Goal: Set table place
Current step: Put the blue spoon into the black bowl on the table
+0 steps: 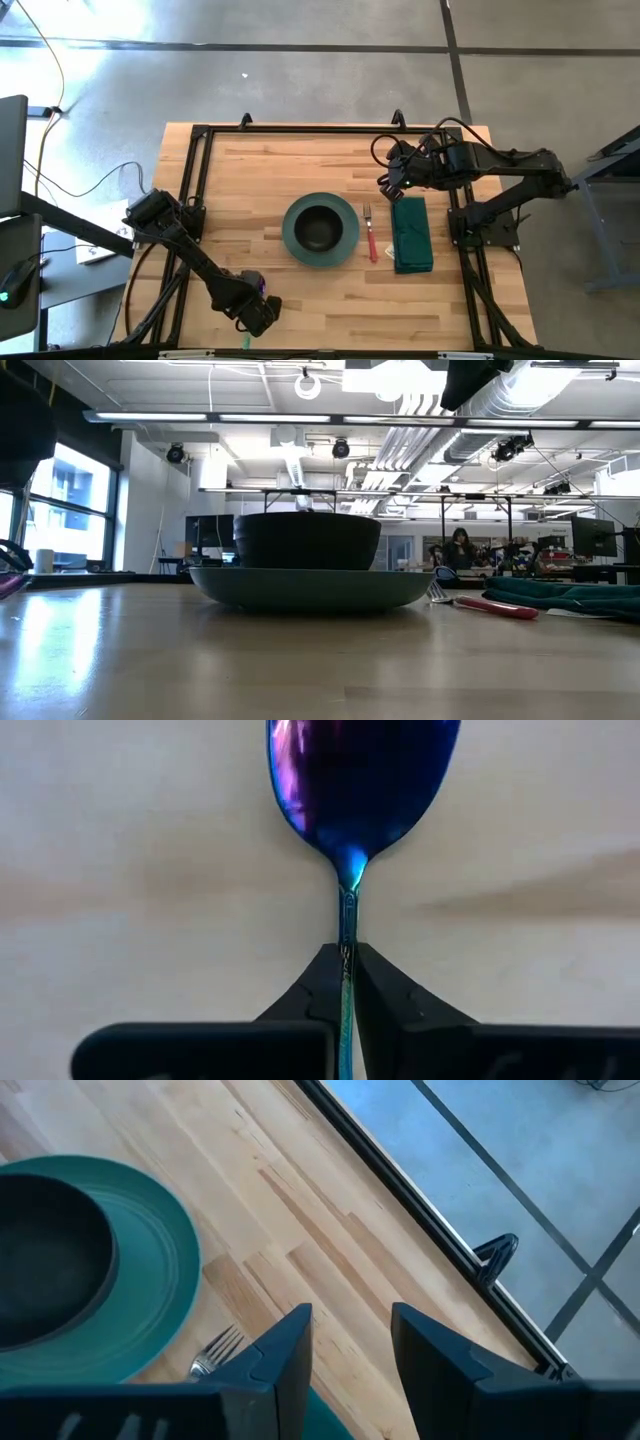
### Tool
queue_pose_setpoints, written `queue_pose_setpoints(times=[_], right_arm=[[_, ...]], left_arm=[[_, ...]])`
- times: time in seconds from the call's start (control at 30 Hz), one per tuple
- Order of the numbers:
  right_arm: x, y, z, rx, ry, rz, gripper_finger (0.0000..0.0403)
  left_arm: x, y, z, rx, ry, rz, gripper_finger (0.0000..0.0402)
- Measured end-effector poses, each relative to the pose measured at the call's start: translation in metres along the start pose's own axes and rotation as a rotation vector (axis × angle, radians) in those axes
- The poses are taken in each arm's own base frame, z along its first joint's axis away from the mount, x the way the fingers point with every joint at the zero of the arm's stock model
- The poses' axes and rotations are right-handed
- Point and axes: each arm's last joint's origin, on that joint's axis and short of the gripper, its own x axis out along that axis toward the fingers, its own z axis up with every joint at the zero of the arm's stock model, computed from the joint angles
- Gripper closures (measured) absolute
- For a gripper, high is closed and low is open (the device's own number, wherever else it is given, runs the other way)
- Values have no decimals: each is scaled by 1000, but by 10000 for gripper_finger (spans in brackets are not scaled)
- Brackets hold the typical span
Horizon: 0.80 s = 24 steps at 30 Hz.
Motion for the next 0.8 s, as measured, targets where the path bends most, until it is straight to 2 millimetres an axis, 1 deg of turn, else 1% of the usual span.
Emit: queue_pose_setpoints(times=[0.1, 0.17, 0.23, 0.47, 0.53, 0.6, 0.67, 0.73, 0.8], right_arm=[[0, 0, 0, 1, 0, 0, 274], [0, 0, 0, 3, -1, 1, 274], [0, 0, 0, 4, -2, 1, 274], [0, 0, 0, 13, -3, 2, 274], [0, 0, 0, 13, -3, 2, 274], [0, 0, 1, 8, -6, 4, 274], [0, 1, 1, -4, -6, 22, 274], [0, 3, 2, -18, -1, 64, 274], [0, 5, 4, -26, 0, 110, 274]], left_arm=[[-10, 3, 8, 3, -132, 27, 400], [-22, -1, 9, 0, -164, -4, 400], [-30, 1, 9, 5, -175, -6, 401], [-38, -1, 12, -10, -224, -68, 401], [-44, -2, 10, -2, -242, -96, 401], [-58, -3, 11, 11, -293, -130, 401], [-77, -5, 16, 15, -372, -169, 401], [-99, -5, 21, 23, -466, -208, 401], [-126, -3, 28, 40, -574, -235, 401]])
